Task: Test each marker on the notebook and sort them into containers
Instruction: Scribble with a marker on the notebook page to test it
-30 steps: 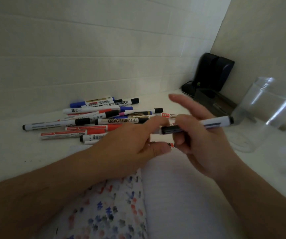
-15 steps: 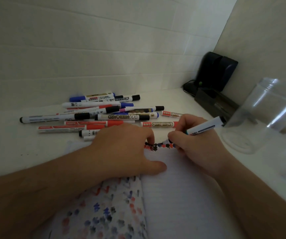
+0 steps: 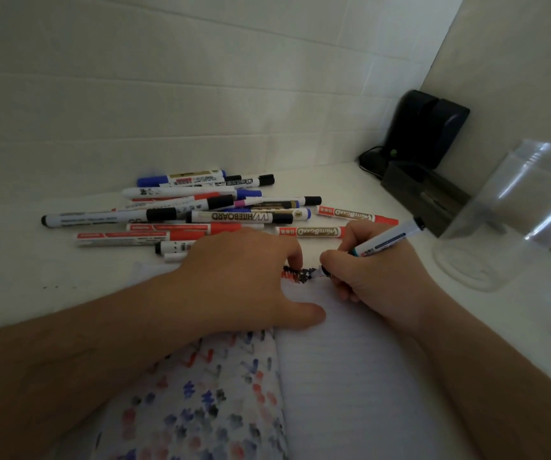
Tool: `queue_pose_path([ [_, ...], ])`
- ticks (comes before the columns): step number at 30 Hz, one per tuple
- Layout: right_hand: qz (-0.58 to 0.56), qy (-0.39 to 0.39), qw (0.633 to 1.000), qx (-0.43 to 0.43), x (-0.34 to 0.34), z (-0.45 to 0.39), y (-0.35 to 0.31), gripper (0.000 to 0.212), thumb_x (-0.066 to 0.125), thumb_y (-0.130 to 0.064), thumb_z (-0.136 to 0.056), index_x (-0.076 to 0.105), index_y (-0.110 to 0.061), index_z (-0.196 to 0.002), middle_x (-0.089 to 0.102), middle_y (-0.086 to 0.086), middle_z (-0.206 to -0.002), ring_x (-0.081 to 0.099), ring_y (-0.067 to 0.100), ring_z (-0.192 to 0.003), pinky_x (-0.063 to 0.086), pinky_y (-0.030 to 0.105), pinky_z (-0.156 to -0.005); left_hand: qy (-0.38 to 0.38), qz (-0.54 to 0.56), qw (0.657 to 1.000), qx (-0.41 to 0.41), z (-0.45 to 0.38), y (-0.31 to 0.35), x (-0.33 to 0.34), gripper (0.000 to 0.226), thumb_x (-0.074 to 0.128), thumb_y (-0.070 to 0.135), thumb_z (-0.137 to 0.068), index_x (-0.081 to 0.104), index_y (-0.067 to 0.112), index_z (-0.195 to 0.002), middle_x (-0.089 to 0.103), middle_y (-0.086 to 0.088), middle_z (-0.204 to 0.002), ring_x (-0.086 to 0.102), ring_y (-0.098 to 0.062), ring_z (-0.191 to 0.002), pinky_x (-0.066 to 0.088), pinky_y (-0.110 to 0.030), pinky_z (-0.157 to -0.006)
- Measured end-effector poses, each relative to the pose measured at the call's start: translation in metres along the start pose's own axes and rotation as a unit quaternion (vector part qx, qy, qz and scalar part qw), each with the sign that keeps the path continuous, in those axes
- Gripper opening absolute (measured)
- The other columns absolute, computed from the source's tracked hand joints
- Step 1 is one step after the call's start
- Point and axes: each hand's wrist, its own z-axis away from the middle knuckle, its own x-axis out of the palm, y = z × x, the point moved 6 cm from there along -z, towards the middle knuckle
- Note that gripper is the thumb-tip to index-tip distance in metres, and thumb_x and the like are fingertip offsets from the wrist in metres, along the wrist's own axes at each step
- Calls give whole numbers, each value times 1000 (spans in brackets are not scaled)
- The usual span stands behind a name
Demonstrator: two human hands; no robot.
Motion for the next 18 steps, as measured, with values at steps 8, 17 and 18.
queue_pose_path([
  [8, -41, 6, 999, 8, -3, 1, 4, 22, 73, -1, -85, 56, -3, -71, 67, 15, -61, 60, 21, -48, 48, 24, -45, 2, 1, 1000, 3, 1, 1, -1, 72, 50, 96, -62, 50, 51, -118, 56, 20, -96, 52, -2, -87, 37, -26, -61],
  [17, 8, 19, 1000, -10, -2, -1, 3, 20, 70, -1, -79, 52, 1, -71, 64, 19, -60, 59, 19, -45, 45, 27, -46, 4, 0, 1000, 5, 2, 1, -1, 72, 50, 96, -63, 51, 51, -120, 56, 20, -97, 53, -4, -88, 38, -26, -60],
  [18, -3, 20, 1000, -5, -3, -1, 4, 21, 71, -1, -81, 52, 0, -70, 65, 17, -59, 59, 20, -46, 45, 27, -45, 6, -1, 1000, 4, 2, 1, -1, 73, 50, 96, -63, 51, 51, -120, 55, 20, -96, 53, -4, -88, 37, -26, -60],
])
